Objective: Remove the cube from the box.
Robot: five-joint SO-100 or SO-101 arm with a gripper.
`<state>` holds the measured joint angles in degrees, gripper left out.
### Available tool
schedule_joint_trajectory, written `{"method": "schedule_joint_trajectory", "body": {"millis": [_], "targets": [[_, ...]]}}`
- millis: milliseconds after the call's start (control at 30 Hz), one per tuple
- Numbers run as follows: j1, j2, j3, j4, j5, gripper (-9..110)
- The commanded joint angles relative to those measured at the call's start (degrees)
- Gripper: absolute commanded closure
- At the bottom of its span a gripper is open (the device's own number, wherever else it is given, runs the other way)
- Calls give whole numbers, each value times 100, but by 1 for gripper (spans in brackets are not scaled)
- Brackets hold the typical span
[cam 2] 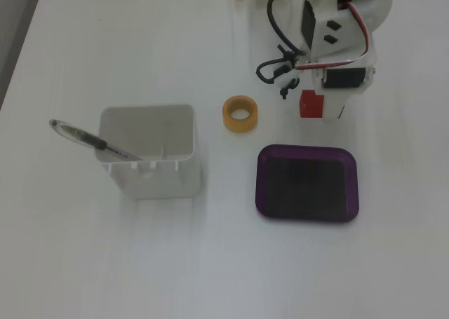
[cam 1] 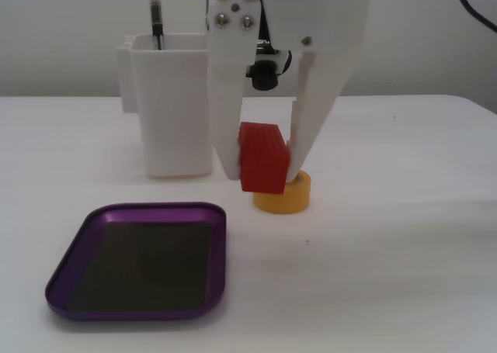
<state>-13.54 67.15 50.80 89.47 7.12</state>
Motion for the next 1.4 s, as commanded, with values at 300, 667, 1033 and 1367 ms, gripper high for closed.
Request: {"method": "schedule_joint_trajectory", "body": {"millis": [300, 667, 1033, 1367], "targets": [[-176, 2030, 2487, -1828, -70, 102], [-141, 2698, 5045, -4131, 9, 102], [-132, 2619, 5414, -4676, -44, 102], [-132, 2628, 5590, -4614, -53, 89]]}}
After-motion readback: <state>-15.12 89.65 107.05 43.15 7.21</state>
